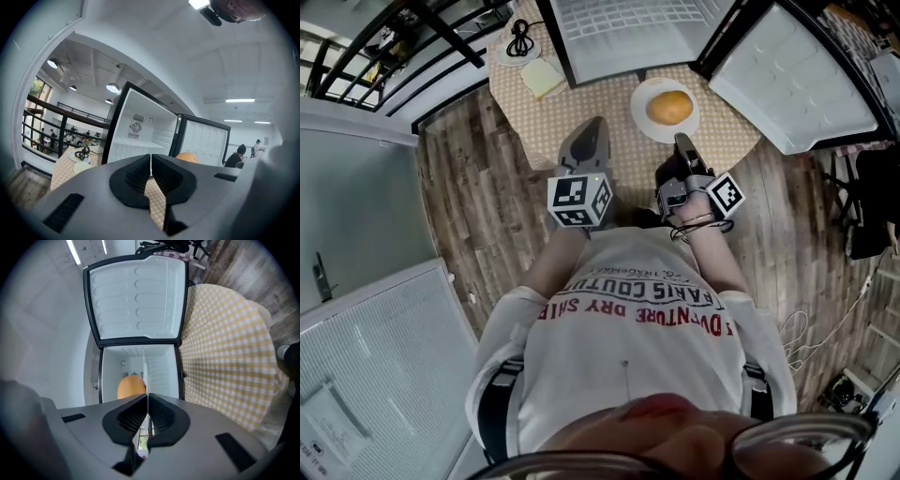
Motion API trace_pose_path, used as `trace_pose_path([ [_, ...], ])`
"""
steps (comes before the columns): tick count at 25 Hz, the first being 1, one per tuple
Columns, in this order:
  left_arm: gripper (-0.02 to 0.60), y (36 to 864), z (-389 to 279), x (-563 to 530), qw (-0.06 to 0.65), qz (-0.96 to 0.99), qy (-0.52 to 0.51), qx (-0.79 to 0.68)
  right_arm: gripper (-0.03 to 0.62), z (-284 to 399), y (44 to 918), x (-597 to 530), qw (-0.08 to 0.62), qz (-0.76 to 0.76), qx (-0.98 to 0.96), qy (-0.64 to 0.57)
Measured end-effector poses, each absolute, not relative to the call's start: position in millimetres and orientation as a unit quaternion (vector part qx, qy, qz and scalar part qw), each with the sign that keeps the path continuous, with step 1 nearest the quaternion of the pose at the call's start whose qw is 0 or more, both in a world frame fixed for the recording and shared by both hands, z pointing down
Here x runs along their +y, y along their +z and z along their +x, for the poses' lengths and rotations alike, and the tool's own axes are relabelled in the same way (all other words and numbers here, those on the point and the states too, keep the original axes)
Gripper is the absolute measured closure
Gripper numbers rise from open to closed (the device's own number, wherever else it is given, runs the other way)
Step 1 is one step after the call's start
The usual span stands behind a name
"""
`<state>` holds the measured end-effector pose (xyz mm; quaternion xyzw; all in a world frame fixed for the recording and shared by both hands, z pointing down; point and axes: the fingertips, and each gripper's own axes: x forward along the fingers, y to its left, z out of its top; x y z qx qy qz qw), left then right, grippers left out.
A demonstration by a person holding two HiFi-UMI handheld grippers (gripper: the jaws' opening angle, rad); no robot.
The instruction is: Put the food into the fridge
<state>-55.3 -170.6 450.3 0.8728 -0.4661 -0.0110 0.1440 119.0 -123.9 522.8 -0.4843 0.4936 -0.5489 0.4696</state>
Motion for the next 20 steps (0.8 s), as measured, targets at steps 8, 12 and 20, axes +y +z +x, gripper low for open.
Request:
trace_pose_path([
  [8,0.551,442,-2,-236,0.133,0.843,-0.02,-0.522,0.562,174,518,-215,0.434,-0.443,0.532,-0.576],
  [12,0.551,444,15,-257,0.129,0.828,-0.019,-0.545,0.562,186,515,-247,0.427,-0.421,0.542,-0.589],
  [20,0.551,449,23,-277,0.128,0.809,-0.008,-0.573,0.562,192,517,-279,0.41,-0.399,0.545,-0.613],
])
